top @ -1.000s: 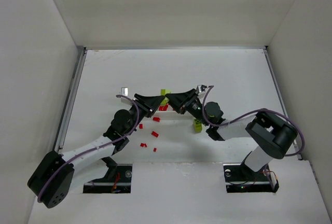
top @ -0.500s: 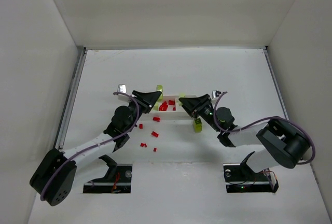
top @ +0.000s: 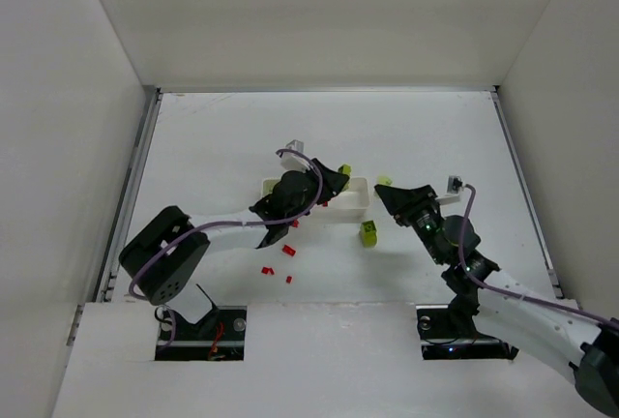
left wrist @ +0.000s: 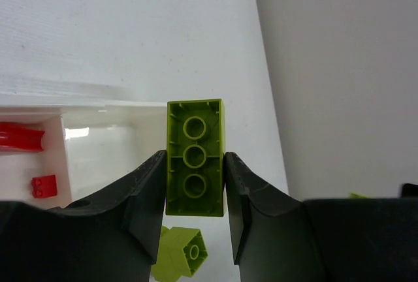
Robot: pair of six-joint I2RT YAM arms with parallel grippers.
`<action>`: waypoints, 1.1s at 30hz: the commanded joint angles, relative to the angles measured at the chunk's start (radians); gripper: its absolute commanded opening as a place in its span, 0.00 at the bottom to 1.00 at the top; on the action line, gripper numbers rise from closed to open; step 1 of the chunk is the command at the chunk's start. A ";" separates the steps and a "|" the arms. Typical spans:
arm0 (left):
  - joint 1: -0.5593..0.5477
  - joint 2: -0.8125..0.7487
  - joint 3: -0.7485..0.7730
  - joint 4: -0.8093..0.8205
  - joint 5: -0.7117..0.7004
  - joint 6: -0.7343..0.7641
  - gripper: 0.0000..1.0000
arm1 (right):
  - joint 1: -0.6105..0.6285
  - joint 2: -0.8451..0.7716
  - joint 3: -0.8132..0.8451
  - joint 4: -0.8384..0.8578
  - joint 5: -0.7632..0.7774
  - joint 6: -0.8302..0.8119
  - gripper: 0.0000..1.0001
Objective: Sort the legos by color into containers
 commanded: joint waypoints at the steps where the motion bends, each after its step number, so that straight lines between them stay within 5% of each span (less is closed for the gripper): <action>1: -0.037 0.056 0.099 -0.051 -0.012 0.076 0.24 | -0.009 -0.140 -0.013 -0.260 0.114 -0.124 0.26; 8: -0.075 0.158 0.192 -0.115 -0.031 0.093 0.28 | -0.046 -0.243 -0.033 -0.354 0.085 -0.146 0.26; 21: -0.072 0.118 0.180 -0.167 -0.066 0.107 0.57 | -0.017 -0.136 0.034 -0.339 0.089 -0.186 0.26; 33: 0.174 -0.466 -0.172 -0.245 -0.077 0.080 0.48 | 0.225 0.490 0.396 -0.202 0.079 -0.334 0.27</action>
